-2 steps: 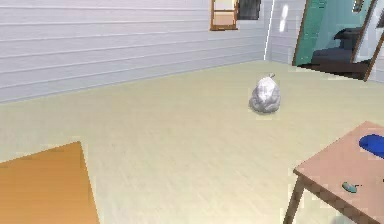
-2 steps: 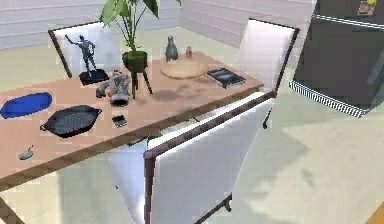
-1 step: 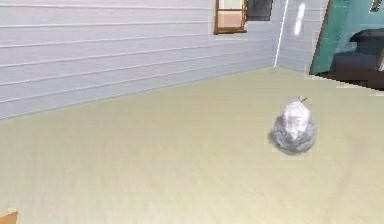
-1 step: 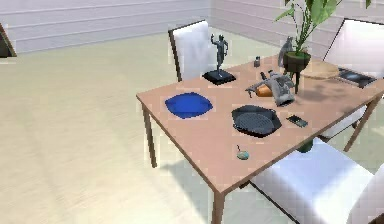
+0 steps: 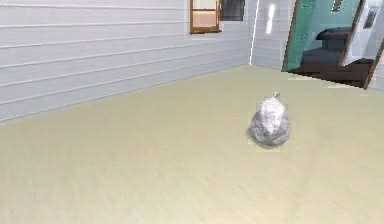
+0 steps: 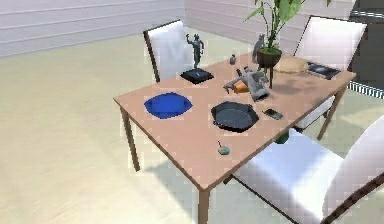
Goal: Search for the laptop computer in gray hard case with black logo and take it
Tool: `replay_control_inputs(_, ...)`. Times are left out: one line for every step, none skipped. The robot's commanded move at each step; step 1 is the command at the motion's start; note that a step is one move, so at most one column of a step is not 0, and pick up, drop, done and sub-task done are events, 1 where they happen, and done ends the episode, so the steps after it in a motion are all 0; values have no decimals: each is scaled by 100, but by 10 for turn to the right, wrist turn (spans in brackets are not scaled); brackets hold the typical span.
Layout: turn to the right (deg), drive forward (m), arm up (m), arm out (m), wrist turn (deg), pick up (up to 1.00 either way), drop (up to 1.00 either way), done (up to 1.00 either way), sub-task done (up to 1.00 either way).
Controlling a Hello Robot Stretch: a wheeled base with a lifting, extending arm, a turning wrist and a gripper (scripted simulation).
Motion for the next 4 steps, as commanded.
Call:
replay_control_inputs(0,10,0,0,0,0,0,0,0)
replay_control_inputs(30,0,0,0,0,0,0,0,0)
replay_control_inputs(-450,0,0,0,0,0,0,0,0)
replay_control_inputs(-450,0,0,0,0,0,0,0,0)
